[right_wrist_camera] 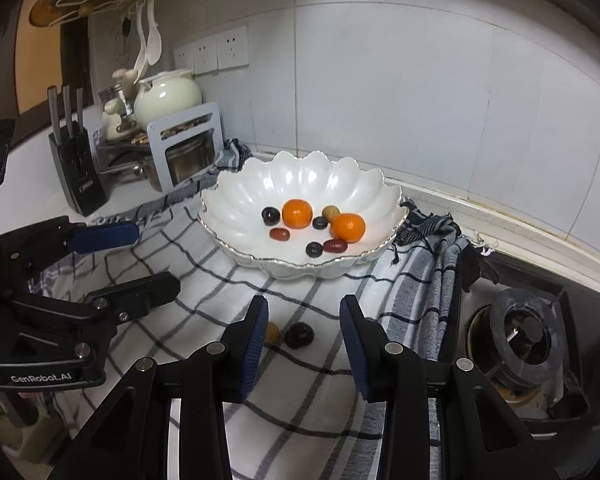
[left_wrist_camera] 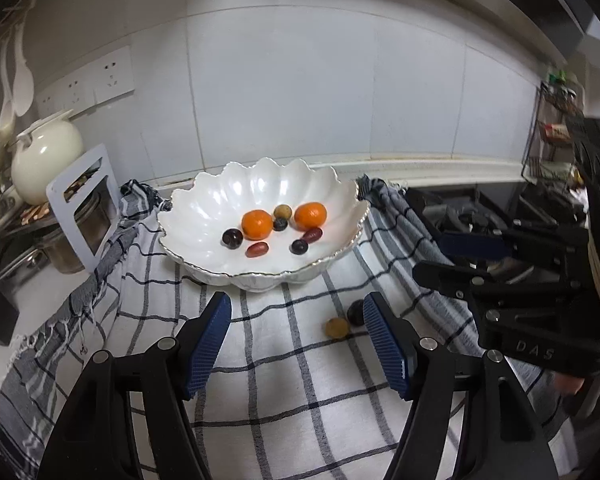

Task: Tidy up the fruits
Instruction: 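Withdraw both tools from the bowl toward the last fruits on the cloth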

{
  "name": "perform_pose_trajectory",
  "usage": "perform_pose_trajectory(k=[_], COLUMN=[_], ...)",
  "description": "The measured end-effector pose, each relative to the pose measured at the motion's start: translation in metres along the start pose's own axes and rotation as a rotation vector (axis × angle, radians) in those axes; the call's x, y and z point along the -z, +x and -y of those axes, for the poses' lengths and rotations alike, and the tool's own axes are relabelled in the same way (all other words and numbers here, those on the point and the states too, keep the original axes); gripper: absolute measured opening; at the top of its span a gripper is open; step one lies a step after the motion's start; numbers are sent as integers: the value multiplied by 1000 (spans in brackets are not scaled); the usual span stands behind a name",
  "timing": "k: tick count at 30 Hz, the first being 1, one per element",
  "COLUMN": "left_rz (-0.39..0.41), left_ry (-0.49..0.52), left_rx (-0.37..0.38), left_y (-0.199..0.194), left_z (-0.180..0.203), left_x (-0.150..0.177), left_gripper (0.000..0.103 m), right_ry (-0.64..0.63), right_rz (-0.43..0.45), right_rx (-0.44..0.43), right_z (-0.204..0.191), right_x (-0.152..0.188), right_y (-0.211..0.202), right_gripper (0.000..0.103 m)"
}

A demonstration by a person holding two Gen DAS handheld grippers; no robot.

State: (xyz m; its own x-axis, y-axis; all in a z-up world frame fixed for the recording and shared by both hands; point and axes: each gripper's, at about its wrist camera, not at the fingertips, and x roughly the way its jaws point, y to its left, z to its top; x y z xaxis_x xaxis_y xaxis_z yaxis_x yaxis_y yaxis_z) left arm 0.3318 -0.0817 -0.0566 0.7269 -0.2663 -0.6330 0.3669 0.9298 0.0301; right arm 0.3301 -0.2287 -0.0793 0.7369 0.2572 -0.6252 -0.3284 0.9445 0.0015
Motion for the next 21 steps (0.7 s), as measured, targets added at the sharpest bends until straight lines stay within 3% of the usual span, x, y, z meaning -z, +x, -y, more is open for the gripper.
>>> perform_pose_trajectory(k=[13,21], left_rz=[-36,-81], left_ry=[100,154], left_rx=[35,95], left_y=[24,49], left_z=[7,5], left_x=[14,21], left_gripper=[67,60], right_ry=[-59,-106], right_rz=[-67,-130], right_rx=[-33,-51], right_z=[-1,-1], right_x=[9,13], right_y=[27,52], right_gripper=[39,39])
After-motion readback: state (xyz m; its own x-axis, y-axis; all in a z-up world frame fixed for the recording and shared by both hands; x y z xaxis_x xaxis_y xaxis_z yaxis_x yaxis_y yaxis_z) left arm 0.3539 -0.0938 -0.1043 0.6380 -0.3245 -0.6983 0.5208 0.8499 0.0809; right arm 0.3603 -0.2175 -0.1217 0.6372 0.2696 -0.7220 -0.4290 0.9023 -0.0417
